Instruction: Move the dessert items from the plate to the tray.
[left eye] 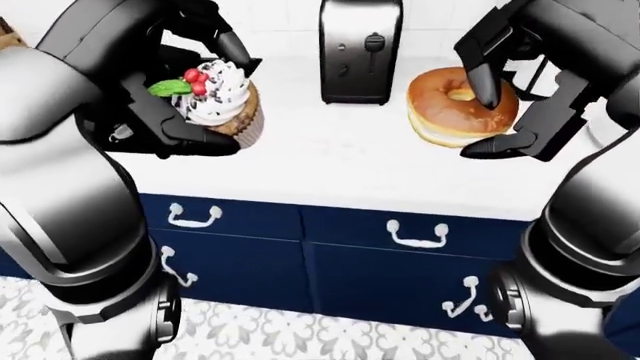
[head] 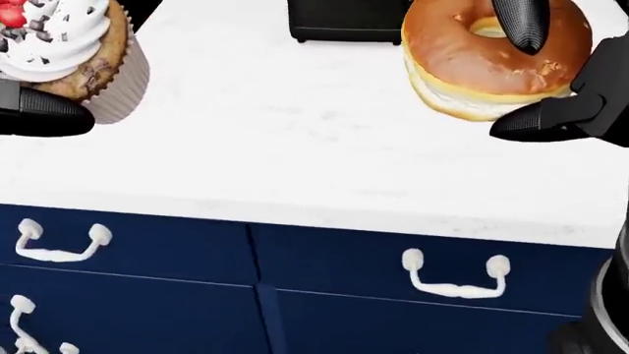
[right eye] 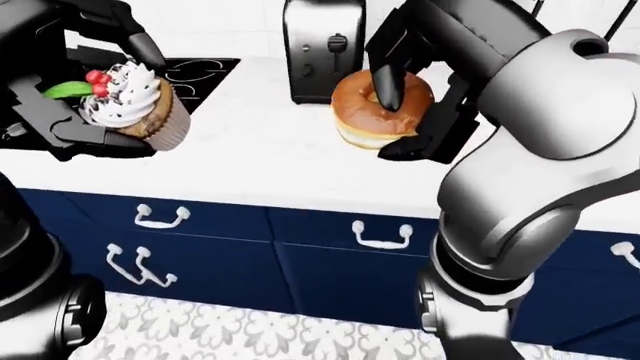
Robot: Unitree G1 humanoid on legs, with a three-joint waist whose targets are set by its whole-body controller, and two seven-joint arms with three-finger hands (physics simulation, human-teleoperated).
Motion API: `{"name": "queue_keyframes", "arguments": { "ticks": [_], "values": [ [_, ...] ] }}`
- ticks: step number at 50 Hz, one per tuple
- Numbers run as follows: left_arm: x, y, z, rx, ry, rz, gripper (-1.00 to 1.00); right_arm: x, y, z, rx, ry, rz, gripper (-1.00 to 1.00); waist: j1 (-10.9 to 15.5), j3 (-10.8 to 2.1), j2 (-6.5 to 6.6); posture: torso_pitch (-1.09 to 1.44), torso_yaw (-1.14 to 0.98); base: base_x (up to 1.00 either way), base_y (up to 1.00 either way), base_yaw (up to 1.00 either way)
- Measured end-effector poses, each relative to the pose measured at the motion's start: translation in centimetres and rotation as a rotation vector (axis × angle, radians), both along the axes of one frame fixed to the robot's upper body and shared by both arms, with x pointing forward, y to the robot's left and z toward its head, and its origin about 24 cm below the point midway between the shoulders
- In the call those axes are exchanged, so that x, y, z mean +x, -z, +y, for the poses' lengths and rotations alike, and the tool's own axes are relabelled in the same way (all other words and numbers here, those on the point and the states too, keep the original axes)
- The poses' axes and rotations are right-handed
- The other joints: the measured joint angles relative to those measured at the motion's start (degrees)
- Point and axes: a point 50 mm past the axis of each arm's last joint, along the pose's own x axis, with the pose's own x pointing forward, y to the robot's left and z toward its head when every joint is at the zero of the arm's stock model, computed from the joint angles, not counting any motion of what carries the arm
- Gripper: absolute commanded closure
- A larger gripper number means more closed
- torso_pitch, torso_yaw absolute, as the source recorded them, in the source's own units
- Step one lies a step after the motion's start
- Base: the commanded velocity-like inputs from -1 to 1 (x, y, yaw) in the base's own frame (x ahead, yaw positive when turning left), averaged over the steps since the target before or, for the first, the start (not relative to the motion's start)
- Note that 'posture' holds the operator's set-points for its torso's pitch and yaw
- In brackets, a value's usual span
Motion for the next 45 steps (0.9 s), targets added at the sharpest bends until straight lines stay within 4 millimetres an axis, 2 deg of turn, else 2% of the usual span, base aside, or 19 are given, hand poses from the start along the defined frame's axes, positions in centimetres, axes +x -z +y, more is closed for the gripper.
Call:
{"name": "queue_keyframes", "arguments": {
  "ticks": [2, 4, 7, 8, 10, 12, 13, 15, 22, 24, 26, 29, 30, 32, 34, 35, 37, 38, 45],
  "values": [
    [0.2, -0.2, -0.2, 0.005, 0.005, 0.003, 1.00, -0.1, -0.3, 0.0, 0.003, 0.004, -0.018, 1.00, -0.8, -0.71, -1.66, 0.00, 0.00, 0.00, 1.00, 0.00],
    [0.2, 0.5, -0.5, 0.014, 0.019, 0.026, 1.00, 0.0, 0.3, -0.3, 0.012, 0.014, 0.001, 1.00, -1.3, -0.83, -1.99, 0.00, 0.00, 0.00, 1.00, 0.00],
    [0.0, 0.6, -0.7, 0.018, 0.038, 0.036, 1.00, 0.3, 0.4, -0.4, 0.018, 0.025, 0.019, 1.00, -0.7, -1.99, -2.81, 0.00, 0.00, 0.00, 1.00, 0.00],
    [-0.2, 0.3, -0.7, 0.017, 0.035, 0.025, 1.00, 0.2, 0.2, -0.4, 0.018, 0.027, 0.009, 1.00, -0.6, -1.89, -2.25, 0.00, 0.00, 0.00, 1.00, 0.00],
    [-0.5, -0.2, -0.4, 0.013, 0.020, -0.003, 1.00, 0.0, -0.2, -0.3, 0.017, 0.027, -0.015, 0.99, -0.7, -1.11, -0.09, 0.00, 0.00, 0.00, 1.00, 0.00],
    [-0.7, -0.4, -0.1, 0.006, 0.002, -0.015, 1.00, -0.2, -0.5, 0.0, 0.012, 0.019, -0.028, 1.00, -0.2, -1.40, 3.31, 0.00, 0.00, 0.00, 1.00, 0.00],
    [-0.6, -0.2, 0.2, 0.002, -0.014, -0.004, 1.00, -0.1, -0.1, 0.3, 0.009, 0.004, -0.014, 1.00, 0.5, -0.90, 2.97, 0.00, 0.00, 0.00, 1.00, 0.00],
    [-0.2, 0.3, 0.4, -0.011, -0.023, 0.032, 1.00, 0.3, 0.7, 0.7, -0.007, -0.017, 0.031, 1.00, 0.7, -0.20, 3.41, 0.00, 0.00, 0.00, 1.00, 0.00],
    [-0.5, -0.3, -0.3, 0.009, 0.010, -0.005, 1.00, -0.1, 0.2, 0.2, 0.011, 0.005, -0.014, 1.00, -0.2, 0.01, 0.10, 0.00, 0.00, 0.00, 1.00, 0.00],
    [-0.4, -0.4, -0.4, 0.011, 0.011, -0.003, 1.00, -0.1, 0.2, 0.0, 0.013, 0.013, -0.024, 1.00, -0.9, -0.66, -1.67, 0.00, 0.00, 0.00, 1.00, 0.00],
    [-0.4, 0.1, -0.7, 0.017, 0.026, 0.014, 1.00, 0.2, 0.9, -0.3, 0.022, 0.025, 0.007, 1.00, -1.6, -0.32, -2.11, 0.00, 0.00, 0.00, 1.00, 0.00],
    [-0.1, 0.4, -0.9, 0.018, 0.041, 0.042, 1.00, 0.3, 0.8, -0.2, 0.022, 0.017, 0.019, 1.00, -0.8, -2.00, -2.94, 0.00, 0.00, 0.00, 1.00, 0.00],
    [-0.3, 0.1, -0.9, 0.016, 0.039, 0.031, 1.00, 0.1, 0.5, 0.0, 0.019, 0.013, 0.003, 1.00, -0.6, -2.07, -2.44, 0.00, 0.00, 0.00, 1.00, 0.00],
    [-0.7, -0.4, -0.7, 0.015, 0.031, -0.002, 1.00, -0.3, 0.2, 0.0, 0.018, 0.011, -0.029, 1.00, -0.5, -1.34, -0.36, 0.00, 0.00, 0.00, 1.00, 0.00],
    [-0.9, -0.7, -0.5, 0.011, 0.016, -0.022, 1.00, -0.3, 0.3, 0.1, 0.020, 0.008, -0.033, 1.00, 0.0, -1.55, 2.88, 0.00, 0.00, 0.00, 1.00, 0.00],
    [-0.8, -0.4, -0.1, 0.005, 0.001, -0.014, 1.00, 0.0, 0.8, 0.4, 0.020, -0.005, -0.011, 1.00, 0.7, -1.00, 2.68, 0.00, 0.00, 0.00, 1.00, 0.00],
    [-0.5, 0.2, 0.1, -0.008, -0.011, 0.021, 1.00, 0.5, 1.5, 0.8, 0.007, -0.026, 0.043, 1.00, 1.0, -0.11, 3.39, 0.00, 0.00, 0.00, 1.00, 0.00],
    [-0.5, 0.1, 0.0, -0.007, -0.007, 0.021, 1.00, 0.6, 1.6, 0.8, 0.006, -0.029, 0.054, 1.00, 0.9, -0.20, 3.24, 0.00, 0.00, 0.00, 1.00, 0.00],
    [-0.6, -0.3, -0.5, 0.012, 0.021, -0.012, 1.00, -0.3, 0.3, 0.1, 0.026, 0.002, -0.026, 1.00, 0.0, -0.17, -0.39, 0.00, 0.00, 0.00, 1.00, 0.00]
  ]
}}
